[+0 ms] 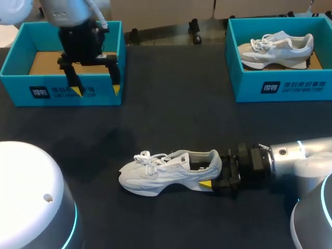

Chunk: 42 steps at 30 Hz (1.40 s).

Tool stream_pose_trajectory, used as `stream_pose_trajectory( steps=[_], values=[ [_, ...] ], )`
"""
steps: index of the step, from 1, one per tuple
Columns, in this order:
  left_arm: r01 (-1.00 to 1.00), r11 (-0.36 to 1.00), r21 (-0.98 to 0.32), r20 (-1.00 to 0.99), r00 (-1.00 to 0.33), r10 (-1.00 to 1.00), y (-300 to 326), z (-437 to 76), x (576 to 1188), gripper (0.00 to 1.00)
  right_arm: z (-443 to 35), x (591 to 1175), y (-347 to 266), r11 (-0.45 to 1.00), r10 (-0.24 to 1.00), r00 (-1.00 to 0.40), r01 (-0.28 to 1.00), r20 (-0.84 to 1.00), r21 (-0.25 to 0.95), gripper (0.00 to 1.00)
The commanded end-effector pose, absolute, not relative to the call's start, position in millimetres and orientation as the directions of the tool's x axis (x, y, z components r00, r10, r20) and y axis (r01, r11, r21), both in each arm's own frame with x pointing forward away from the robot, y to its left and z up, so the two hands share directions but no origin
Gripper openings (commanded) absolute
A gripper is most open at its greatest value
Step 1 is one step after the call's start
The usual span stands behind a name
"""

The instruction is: Take the shoe out of the shoebox, open the shoe tongue, remove and reinsert the insole, then place the shoe into the shoebox

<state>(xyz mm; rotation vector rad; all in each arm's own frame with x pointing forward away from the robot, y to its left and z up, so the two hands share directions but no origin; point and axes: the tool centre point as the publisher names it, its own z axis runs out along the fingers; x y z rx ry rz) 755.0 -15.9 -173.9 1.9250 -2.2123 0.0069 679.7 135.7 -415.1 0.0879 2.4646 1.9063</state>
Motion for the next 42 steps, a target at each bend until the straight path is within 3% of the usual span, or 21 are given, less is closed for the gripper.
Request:
stream_pose_trajectory(
  steps=[1,15,27,42],
  values=[
    [-0.972,0.188,0.144,0.159,-0.164,-0.974,-42,-178,733,1.00,-414,679,136,0.255,0.058,-0.998,0.031,0.017,0.967,0.00],
    [-0.973,0.210,0.099,0.076,-0.203,-0.976,-122,-222,639,1.00,-414,679,136,0.255,0.058,-0.998,0.031,0.017,0.967,0.00],
    [-0.973,0.138,0.183,0.042,-0.133,-0.990,-161,-248,642,1.00,-414,679,136,0.255,0.058,-0.998,0.031,0.017,0.967,0.00],
    [-0.983,0.088,0.162,-0.037,-0.095,-0.995,-173,-256,645,1.00,-414,679,136,0.255,0.058,-0.998,0.031,0.017,0.967,0.00]
  ],
)
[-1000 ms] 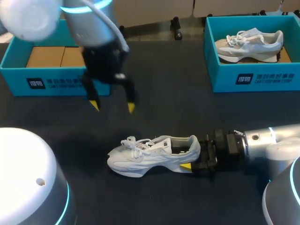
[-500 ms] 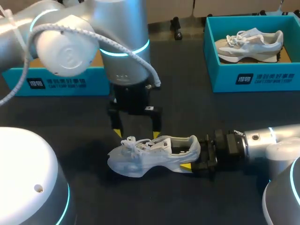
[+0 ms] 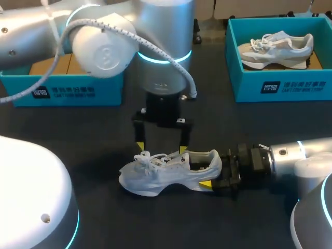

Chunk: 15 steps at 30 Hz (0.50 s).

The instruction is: Take the shoe out of the shoebox, open the shoe tongue, remove and reinsert the insole, then place the shoe into the shoebox

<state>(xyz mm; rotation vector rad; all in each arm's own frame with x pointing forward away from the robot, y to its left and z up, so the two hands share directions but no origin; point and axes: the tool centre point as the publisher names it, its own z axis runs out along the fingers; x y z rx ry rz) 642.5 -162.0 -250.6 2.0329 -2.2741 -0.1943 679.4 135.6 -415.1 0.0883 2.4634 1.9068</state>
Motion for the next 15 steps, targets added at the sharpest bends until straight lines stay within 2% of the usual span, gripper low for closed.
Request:
stream_pose_trajectory(
  steps=[1,8,15],
  values=[
    [-0.982,0.080,0.169,-0.040,-0.088,-0.995,-178,-259,645,1.00,-414,679,136,0.255,0.058,-0.998,0.031,0.017,0.967,0.00],
    [-0.993,0.041,0.114,-0.105,-0.053,-0.993,-208,-276,650,1.00,-414,679,136,0.255,0.058,-0.998,0.031,0.017,0.967,0.00],
    [-0.988,-0.004,0.154,-0.173,-0.023,-0.985,-223,-295,661,1.00,-414,679,136,0.255,0.058,-0.998,0.031,0.017,0.967,0.00]
  ],
)
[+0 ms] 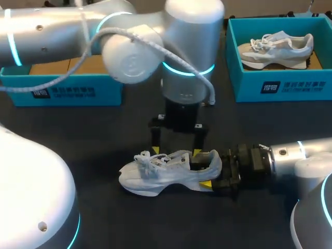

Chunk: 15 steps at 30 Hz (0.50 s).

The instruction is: Take the shoe out of the shoebox, open the shoe tongue, remove and reinsert the insole, then place the shoe into the shoebox

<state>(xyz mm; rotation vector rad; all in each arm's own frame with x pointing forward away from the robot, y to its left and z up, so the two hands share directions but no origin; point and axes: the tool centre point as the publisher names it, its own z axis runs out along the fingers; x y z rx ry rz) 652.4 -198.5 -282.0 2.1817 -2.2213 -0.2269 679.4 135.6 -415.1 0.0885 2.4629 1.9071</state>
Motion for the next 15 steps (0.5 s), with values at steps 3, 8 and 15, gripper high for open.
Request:
stream_pose_trajectory(
  steps=[3,8,15],
  values=[
    [-0.987,-0.016,0.158,-0.198,-0.016,-0.980,-225,-302,664,1.00,-414,679,136,0.255,0.058,-0.998,0.031,0.017,0.967,0.00],
    [-0.984,-0.028,0.173,-0.245,-0.015,-0.969,-223,-314,667,1.00,-414,679,136,0.255,0.058,-0.998,0.031,0.017,0.967,0.00],
    [-0.985,-0.042,0.170,-0.325,-0.016,-0.945,-212,-328,661,1.00,-414,679,136,0.255,0.058,-0.998,0.031,0.017,0.967,0.00]
  ],
)
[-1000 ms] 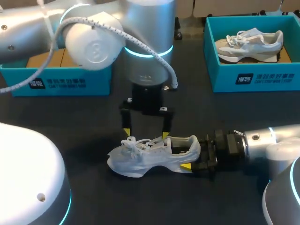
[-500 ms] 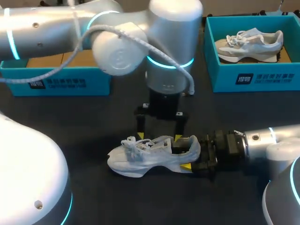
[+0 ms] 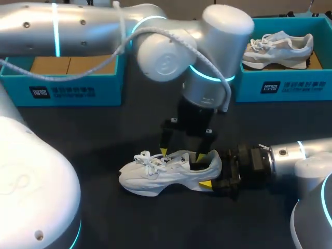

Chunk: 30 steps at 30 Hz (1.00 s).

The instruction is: Take the shoe out of the shoebox, open the shoe tongue, remove and reinsert the insole, then place the shoe into the shoebox

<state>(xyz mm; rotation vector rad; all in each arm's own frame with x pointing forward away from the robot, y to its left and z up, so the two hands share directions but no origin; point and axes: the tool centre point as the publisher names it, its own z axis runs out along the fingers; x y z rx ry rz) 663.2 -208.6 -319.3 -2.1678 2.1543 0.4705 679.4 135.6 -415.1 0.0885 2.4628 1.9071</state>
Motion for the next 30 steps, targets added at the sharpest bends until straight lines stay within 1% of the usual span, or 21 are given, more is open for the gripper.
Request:
stream_pose_trajectory(
  steps=[1,15,23,24,26,27,29,30],
  values=[
    [-0.984,-0.045,0.175,-0.335,-0.016,-0.942,-211,-330,661,1.00,-414,679,136,0.255,0.058,-0.998,0.031,0.017,0.967,0.00],
    [-0.981,-0.059,0.186,-0.414,-0.024,-0.910,-199,-344,660,1.00,-414,679,136,0.255,0.058,-0.998,0.031,0.017,0.967,0.00],
    [-0.982,-0.057,0.183,-0.417,-0.025,-0.908,-204,-343,661,0.99,-414,679,136,0.255,0.058,-0.998,0.031,0.017,0.967,0.00],
    [-0.982,-0.059,0.182,-0.422,-0.023,-0.906,-204,-343,662,0.97,-414,679,136,0.255,0.058,-0.998,0.031,0.017,0.967,0.00],
    [-0.981,-0.061,0.183,-0.431,-0.024,-0.902,-203,-344,662,0.96,-414,679,136,0.255,0.058,-0.998,0.031,0.017,0.967,0.00],
    [-0.981,-0.064,0.183,-0.443,-0.025,-0.896,-202,-346,662,0.92,-414,679,136,0.255,0.058,-0.998,0.031,0.017,0.967,0.00],
    [-0.980,-0.069,0.185,-0.455,-0.023,-0.890,-199,-349,663,0.87,-414,679,136,0.255,0.058,-0.998,0.031,0.017,0.967,0.00],
    [-0.980,-0.070,0.186,-0.460,-0.024,-0.888,-197,-349,663,0.87,-414,679,136,0.255,0.058,-0.998,0.031,0.017,0.967,0.00]
  ],
)
